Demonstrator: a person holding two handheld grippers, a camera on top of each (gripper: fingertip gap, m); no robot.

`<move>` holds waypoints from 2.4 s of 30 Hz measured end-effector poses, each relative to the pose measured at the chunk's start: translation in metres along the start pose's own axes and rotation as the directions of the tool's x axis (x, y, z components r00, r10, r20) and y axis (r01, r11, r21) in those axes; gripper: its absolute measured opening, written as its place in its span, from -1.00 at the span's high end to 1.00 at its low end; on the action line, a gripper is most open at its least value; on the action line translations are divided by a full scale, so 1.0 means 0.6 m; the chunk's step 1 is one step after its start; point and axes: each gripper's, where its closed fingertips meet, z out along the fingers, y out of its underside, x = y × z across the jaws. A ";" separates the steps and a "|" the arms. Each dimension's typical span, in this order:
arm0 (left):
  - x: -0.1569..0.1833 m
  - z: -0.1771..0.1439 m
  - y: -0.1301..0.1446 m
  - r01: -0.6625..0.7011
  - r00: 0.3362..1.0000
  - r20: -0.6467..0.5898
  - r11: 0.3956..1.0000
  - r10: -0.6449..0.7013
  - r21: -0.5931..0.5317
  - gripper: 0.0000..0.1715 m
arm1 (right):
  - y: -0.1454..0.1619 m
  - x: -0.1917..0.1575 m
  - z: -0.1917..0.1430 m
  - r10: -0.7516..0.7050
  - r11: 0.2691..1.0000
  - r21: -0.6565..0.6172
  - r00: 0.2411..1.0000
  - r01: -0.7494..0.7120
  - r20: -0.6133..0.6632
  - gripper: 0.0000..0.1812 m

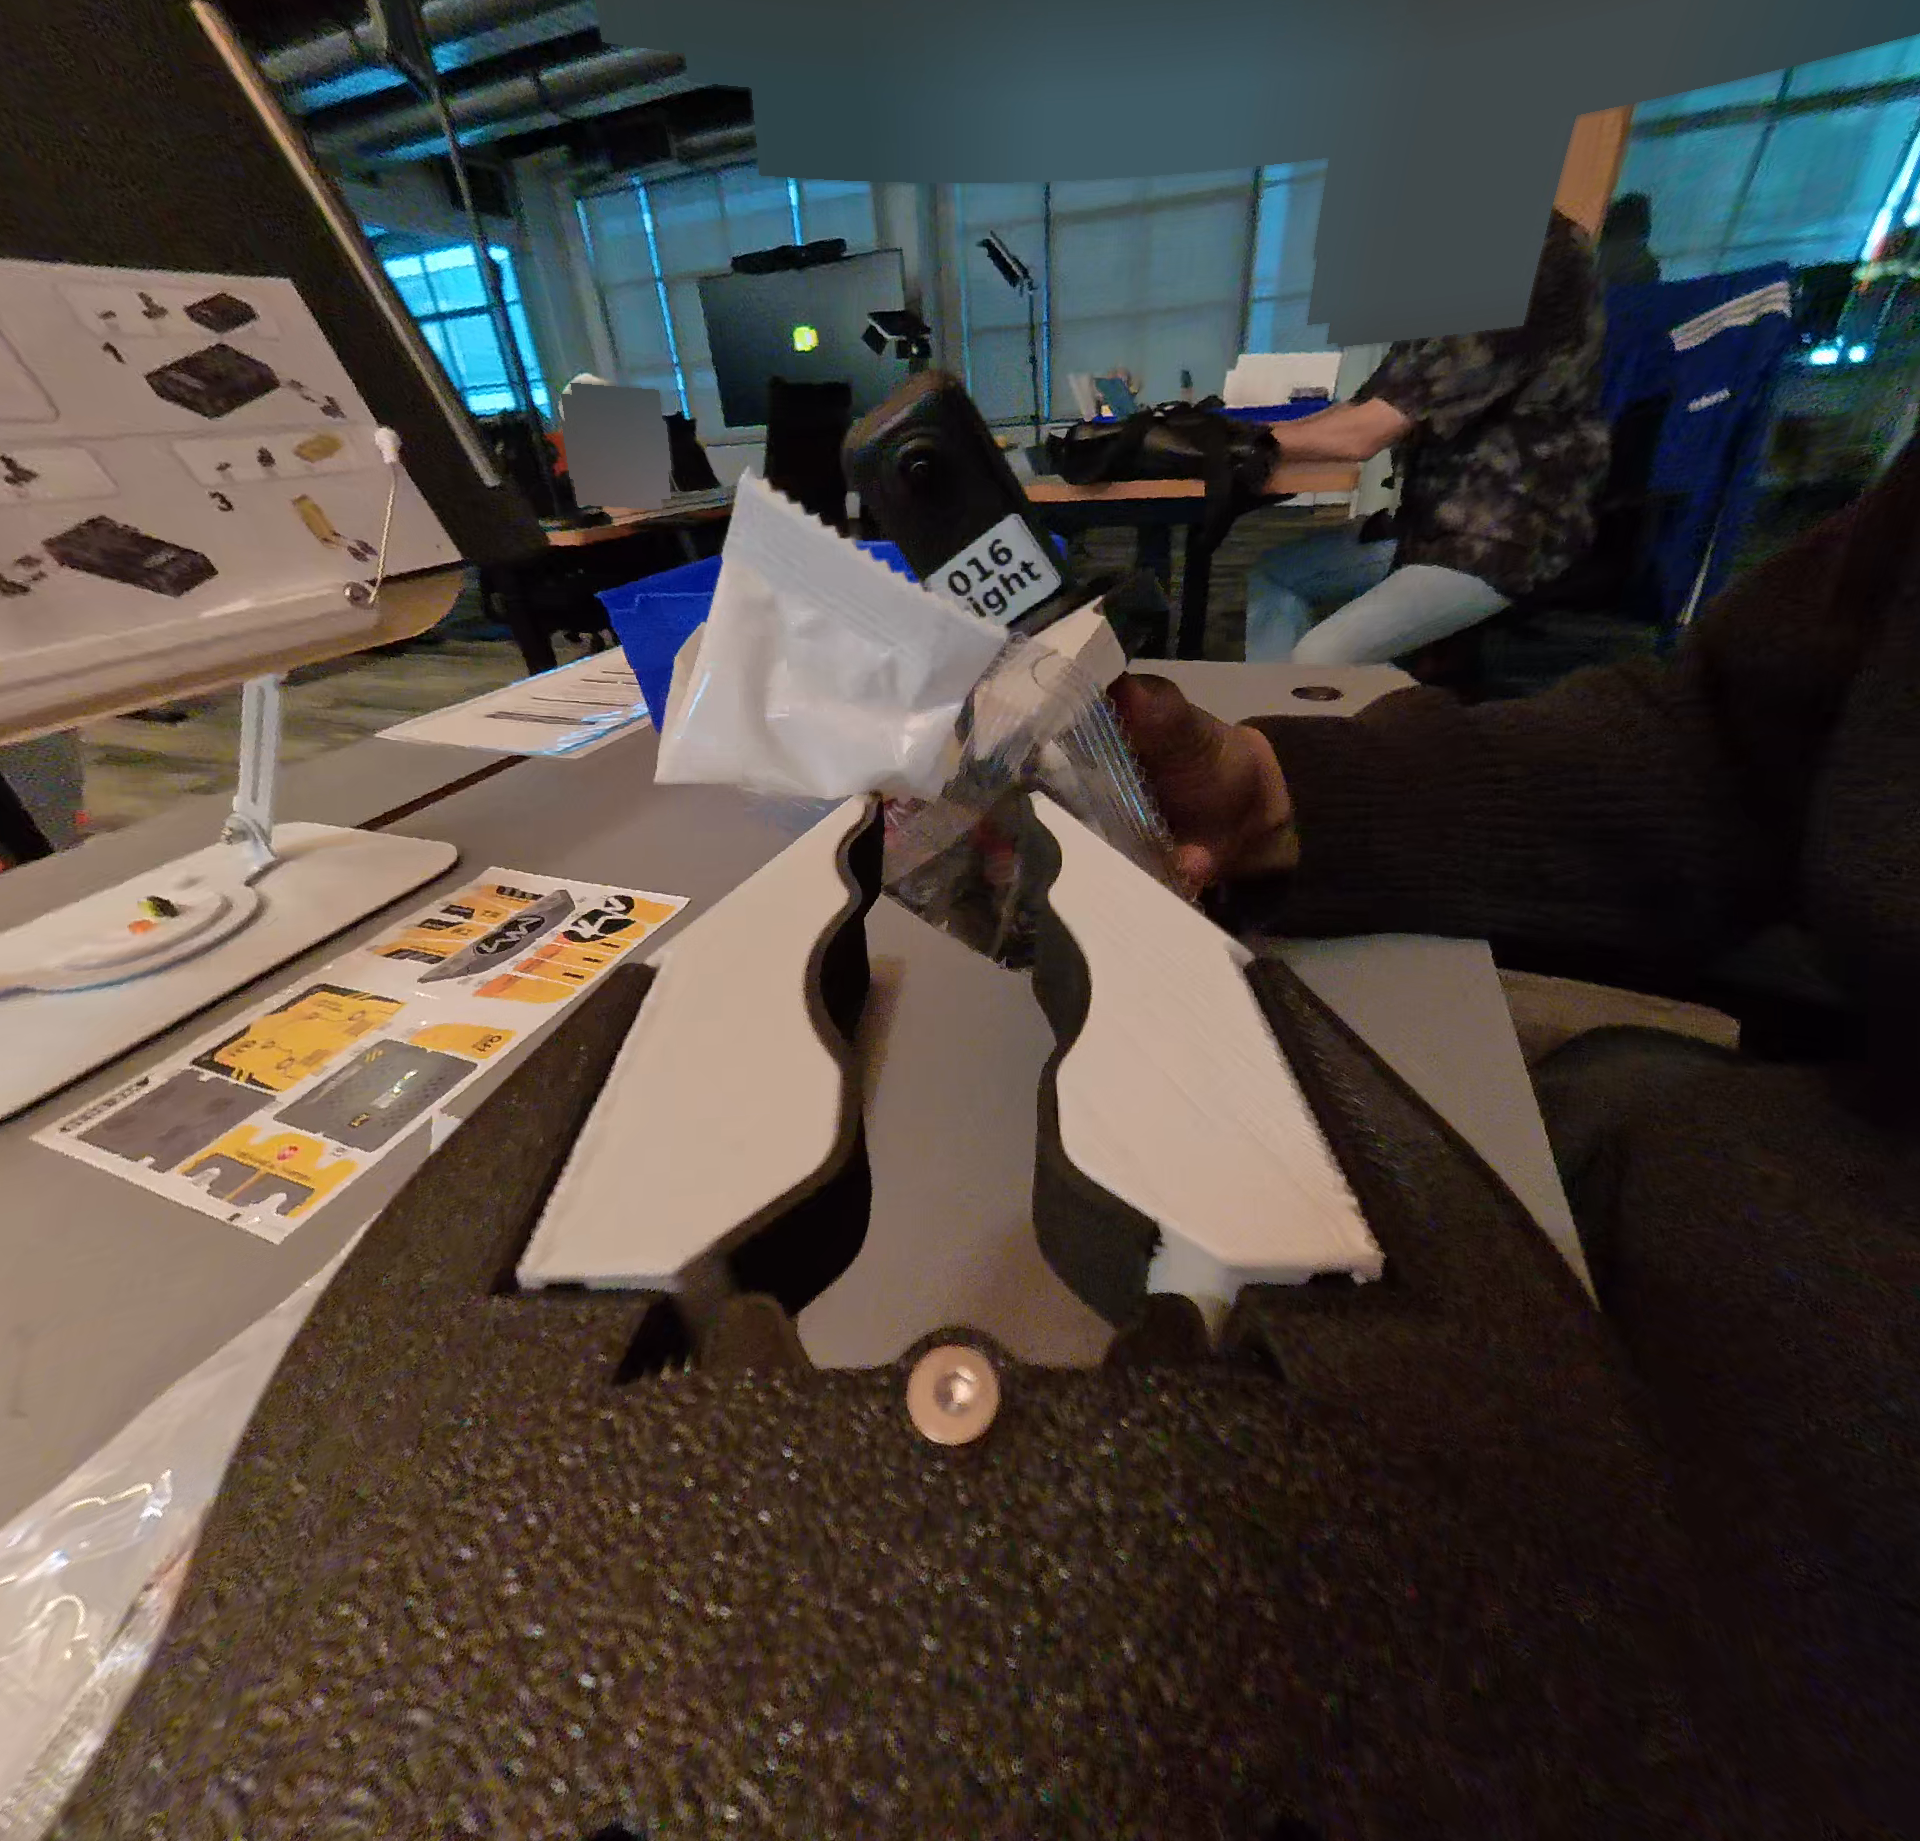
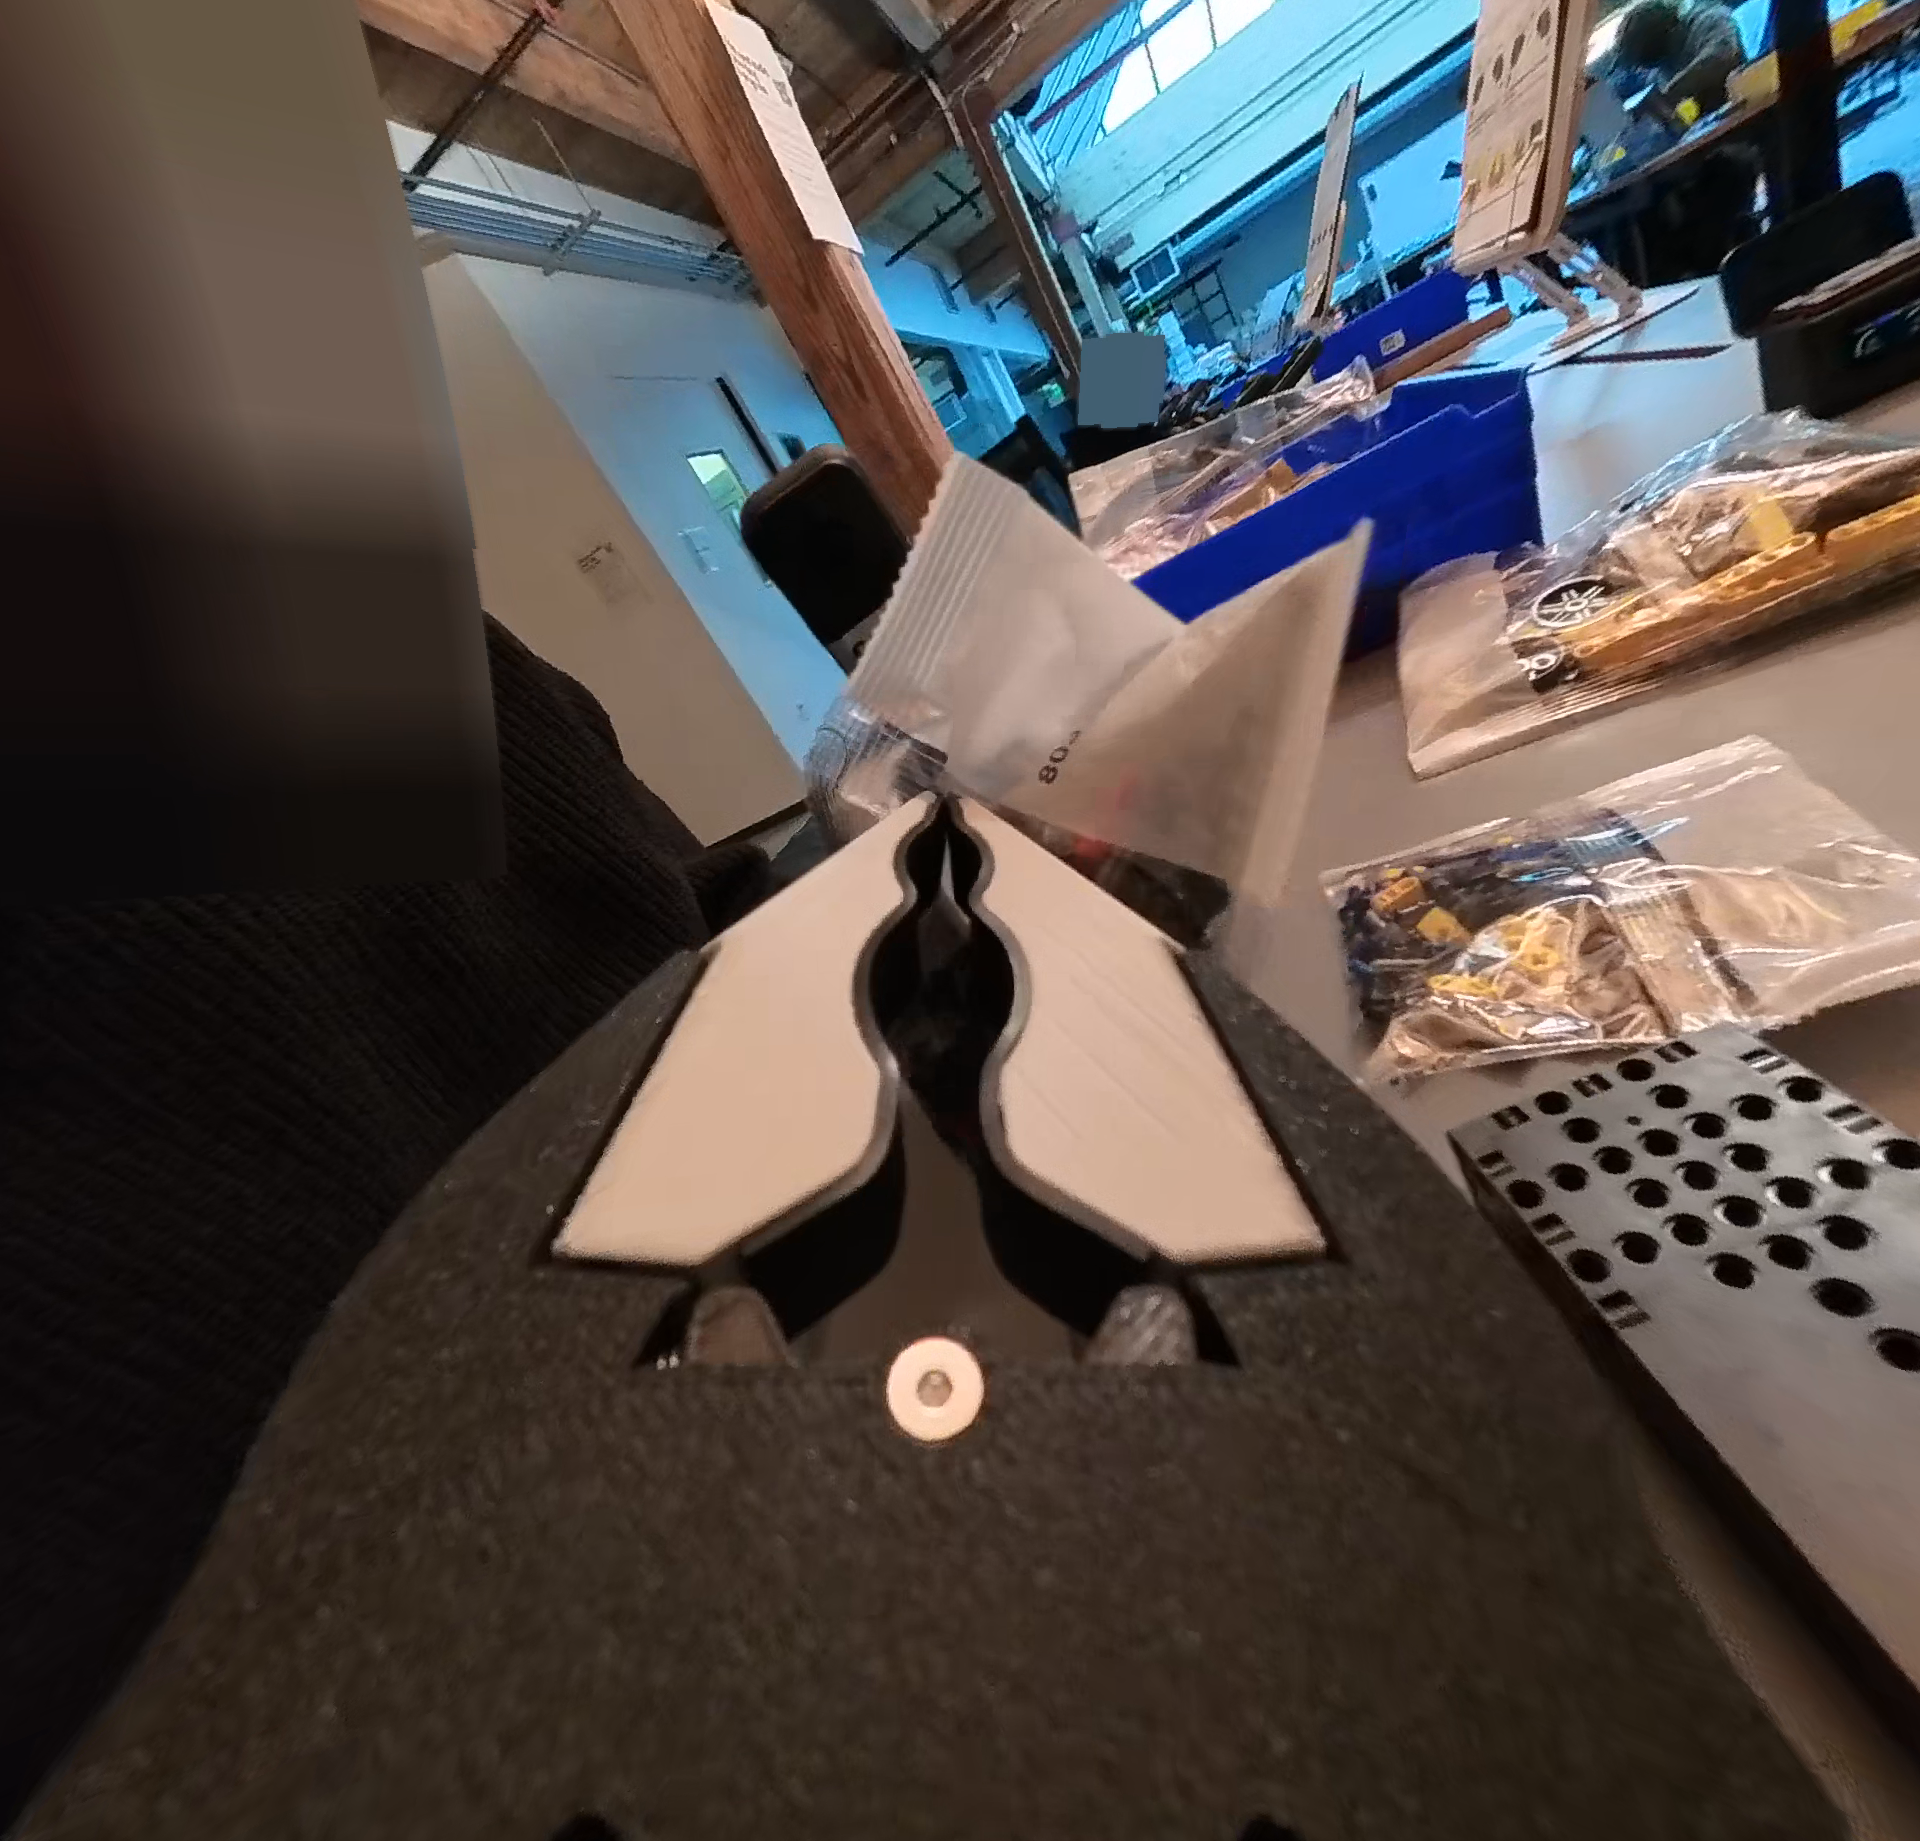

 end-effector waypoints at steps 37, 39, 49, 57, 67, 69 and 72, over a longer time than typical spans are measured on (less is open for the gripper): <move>-0.074 -0.056 -0.028 0.241 0.969 0.036 0.965 -0.245 0.103 1.00 | -0.169 0.074 -0.247 0.157 0.782 0.608 0.902 0.135 -0.402 1.00; -0.084 -0.054 -0.022 0.243 0.967 0.062 0.966 -0.248 0.085 1.00 | -0.141 0.074 -0.239 0.045 0.876 0.427 0.844 0.224 -0.535 1.00; -0.025 -0.011 0.023 0.173 0.983 -0.040 0.980 -0.177 -0.095 1.00 | 0.013 0.052 -0.037 -0.251 0.968 -0.090 0.880 0.235 -0.403 0.23; 0.007 -0.006 0.021 0.243 0.953 -0.160 0.964 -0.258 -0.104 1.00 | 0.023 0.025 -0.025 -0.282 0.960 -0.095 0.912 0.265 -0.299 0.79; -0.014 0.004 0.021 0.226 0.971 -0.057 0.970 -0.232 -0.086 1.00 | -0.008 0.044 -0.040 -0.320 0.945 -0.087 0.833 0.316 -0.452 1.00; -0.015 0.006 0.017 0.240 0.968 -0.057 0.968 -0.244 -0.074 1.00 | -0.013 0.043 -0.042 -0.305 0.948 -0.065 0.828 0.312 -0.471 1.00; -0.017 0.009 0.017 0.242 0.969 -0.039 0.968 -0.245 -0.071 1.00 | -0.018 0.047 -0.046 -0.277 0.954 -0.042 0.819 0.297 -0.503 1.00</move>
